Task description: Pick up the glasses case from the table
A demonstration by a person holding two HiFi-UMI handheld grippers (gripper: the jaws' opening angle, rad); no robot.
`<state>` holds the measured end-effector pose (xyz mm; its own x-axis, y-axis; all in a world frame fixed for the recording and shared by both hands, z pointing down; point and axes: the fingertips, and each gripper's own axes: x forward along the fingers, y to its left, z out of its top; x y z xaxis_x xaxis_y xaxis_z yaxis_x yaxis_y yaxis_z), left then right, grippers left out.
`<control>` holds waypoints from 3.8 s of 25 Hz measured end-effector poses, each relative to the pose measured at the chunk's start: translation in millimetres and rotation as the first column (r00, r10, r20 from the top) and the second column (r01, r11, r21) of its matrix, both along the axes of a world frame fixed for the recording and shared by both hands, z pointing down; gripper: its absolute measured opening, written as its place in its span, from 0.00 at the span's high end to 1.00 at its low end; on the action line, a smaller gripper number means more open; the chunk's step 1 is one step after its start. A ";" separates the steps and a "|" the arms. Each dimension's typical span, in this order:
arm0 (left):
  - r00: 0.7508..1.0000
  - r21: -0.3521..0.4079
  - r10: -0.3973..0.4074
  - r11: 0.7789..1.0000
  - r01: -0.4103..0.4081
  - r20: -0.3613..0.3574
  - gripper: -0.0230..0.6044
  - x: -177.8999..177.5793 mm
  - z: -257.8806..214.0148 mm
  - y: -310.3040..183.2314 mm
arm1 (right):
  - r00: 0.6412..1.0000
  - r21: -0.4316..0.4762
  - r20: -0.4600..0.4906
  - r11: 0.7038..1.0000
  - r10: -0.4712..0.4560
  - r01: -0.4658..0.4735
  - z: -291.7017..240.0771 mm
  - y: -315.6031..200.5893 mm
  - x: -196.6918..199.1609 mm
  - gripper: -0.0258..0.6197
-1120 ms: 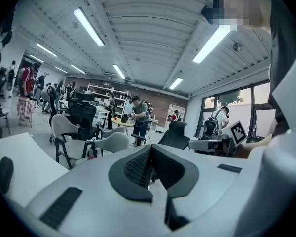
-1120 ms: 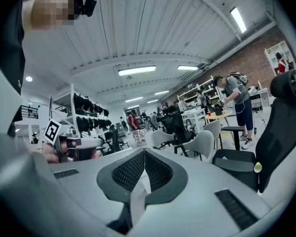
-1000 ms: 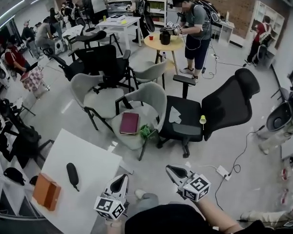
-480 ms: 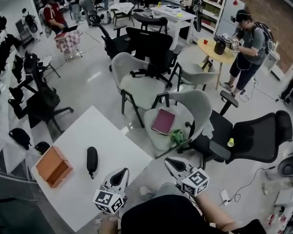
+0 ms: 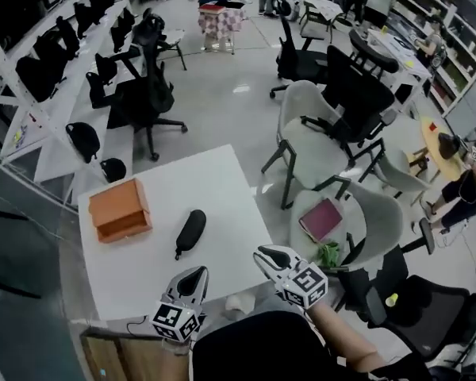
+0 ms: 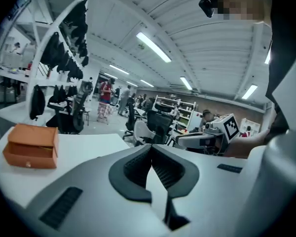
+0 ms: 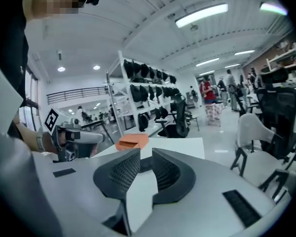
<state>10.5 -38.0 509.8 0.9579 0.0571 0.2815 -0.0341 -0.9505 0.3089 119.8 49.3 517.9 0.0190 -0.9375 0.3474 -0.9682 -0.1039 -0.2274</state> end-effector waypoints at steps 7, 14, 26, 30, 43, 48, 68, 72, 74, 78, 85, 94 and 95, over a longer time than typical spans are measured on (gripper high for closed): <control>0.950 -0.030 -0.307 0.950 0.309 0.061 0.93 -19.6 17.1 -30.2 | 0.908 -0.128 -0.078 0.908 -0.411 0.400 37.9 -93.1 -4.2 0.63; 0.824 -0.046 -0.552 0.827 0.560 0.127 0.93 -37.0 30.1 -27.1 | 0.694 -0.274 -0.181 0.713 -0.697 0.646 96.5 -156.0 -14.5 0.45; 0.611 -0.072 -0.765 0.611 0.789 0.204 0.93 -91.8 54.0 8.4 | 0.220 -0.564 -0.324 0.375 -0.920 0.736 213.5 -221.5 -57.3 0.35; 0.556 -0.072 -0.802 0.555 0.829 0.217 0.93 -113.9 57.2 14.2 | 0.077 -0.657 -0.336 0.292 -0.939 0.695 239.8 -231.1 -63.6 0.35; 0.499 -0.091 -0.842 0.491 0.866 0.206 0.93 -156.5 62.9 34.8 | 0.072 -0.692 -0.358 0.317 -0.931 0.648 243.1 -241.0 -73.6 0.49; 0.531 -0.074 -0.831 0.526 0.847 0.168 0.93 -160.5 53.0 26.8 | 0.272 -0.613 -0.313 0.412 -0.910 0.674 211.4 -236.4 -73.8 0.56; 0.802 -0.003 -0.597 0.802 0.597 -0.017 0.93 -55.7 -7.3 -35.3 | 0.810 -0.093 -0.099 0.815 -0.578 0.571 1.3 -129.8 -1.4 0.57; 0.848 0.009 -0.528 0.849 0.529 -0.050 0.93 -28.3 -19.1 -42.1 | 0.872 -0.015 -0.062 0.875 -0.485 0.485 -29.4 -107.6 22.6 0.57; 0.866 0.017 -0.496 0.867 0.498 -0.060 0.93 -17.0 -24.2 -43.9 | 0.897 0.016 -0.048 0.898 -0.439 0.440 -41.4 -97.1 34.7 0.57; 0.895 0.032 -0.439 0.896 0.443 -0.083 0.93 0.1 -31.8 -48.5 | 0.930 0.058 -0.039 0.928 -0.366 0.367 -55.4 -77.2 51.9 0.57; 0.920 0.040 -0.377 0.923 0.383 -0.106 0.93 13.9 -41.2 -49.1 | 0.959 0.094 -0.029 0.954 -0.283 0.284 -65.0 -50.9 63.1 0.57; 0.943 0.041 -0.321 0.945 0.326 -0.089 0.93 20.7 -42.4 -40.3 | 0.968 0.139 -0.015 0.958 -0.250 0.249 -70.4 -40.9 64.3 0.57; 0.943 0.039 -0.320 0.945 0.324 -0.091 0.93 21.3 -43.1 -39.9 | 0.968 0.140 -0.019 0.958 -0.248 0.248 -70.7 -40.9 64.1 0.57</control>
